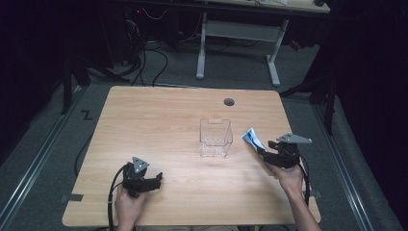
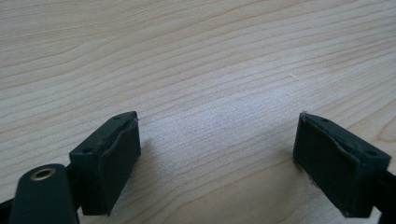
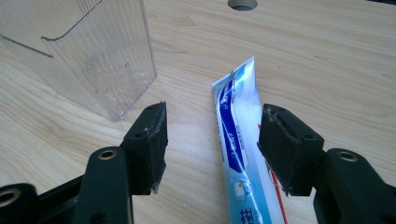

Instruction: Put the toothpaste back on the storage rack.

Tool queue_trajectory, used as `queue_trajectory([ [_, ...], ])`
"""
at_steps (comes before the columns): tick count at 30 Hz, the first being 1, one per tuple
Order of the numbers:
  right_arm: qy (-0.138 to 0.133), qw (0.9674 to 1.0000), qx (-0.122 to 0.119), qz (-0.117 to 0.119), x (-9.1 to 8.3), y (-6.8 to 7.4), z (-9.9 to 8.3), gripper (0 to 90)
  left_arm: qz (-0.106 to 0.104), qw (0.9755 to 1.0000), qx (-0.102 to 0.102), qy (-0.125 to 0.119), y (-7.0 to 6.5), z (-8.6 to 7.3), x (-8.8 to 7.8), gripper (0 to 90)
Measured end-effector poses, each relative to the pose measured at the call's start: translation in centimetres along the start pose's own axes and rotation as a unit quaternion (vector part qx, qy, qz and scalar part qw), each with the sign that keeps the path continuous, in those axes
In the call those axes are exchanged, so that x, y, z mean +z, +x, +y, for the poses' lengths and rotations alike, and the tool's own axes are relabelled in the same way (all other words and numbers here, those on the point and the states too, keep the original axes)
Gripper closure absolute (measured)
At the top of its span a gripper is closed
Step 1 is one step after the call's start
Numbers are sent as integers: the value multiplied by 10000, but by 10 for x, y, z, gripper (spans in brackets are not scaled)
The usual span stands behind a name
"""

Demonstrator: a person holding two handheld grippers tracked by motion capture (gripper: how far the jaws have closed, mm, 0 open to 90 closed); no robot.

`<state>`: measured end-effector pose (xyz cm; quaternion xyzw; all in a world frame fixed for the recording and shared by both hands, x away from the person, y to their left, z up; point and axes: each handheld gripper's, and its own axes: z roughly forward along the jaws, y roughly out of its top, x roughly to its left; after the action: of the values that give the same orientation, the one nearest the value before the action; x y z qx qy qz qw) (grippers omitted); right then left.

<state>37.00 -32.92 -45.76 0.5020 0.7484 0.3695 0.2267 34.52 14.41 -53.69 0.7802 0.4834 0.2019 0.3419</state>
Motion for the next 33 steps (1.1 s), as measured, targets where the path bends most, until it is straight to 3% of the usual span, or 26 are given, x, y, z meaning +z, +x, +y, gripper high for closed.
queue_trajectory([
  [15,108,9997,-91,-180,14,-3,15,410,2,10000,1,1,0,0,0,150],
  [27,222,9996,-55,-185,26,-5,18,434,2,10000,1,-1,0,0,0,150],
  [33,338,9991,-172,-199,33,-2,26,426,1,10000,1,-2,0,0,0,150],
])
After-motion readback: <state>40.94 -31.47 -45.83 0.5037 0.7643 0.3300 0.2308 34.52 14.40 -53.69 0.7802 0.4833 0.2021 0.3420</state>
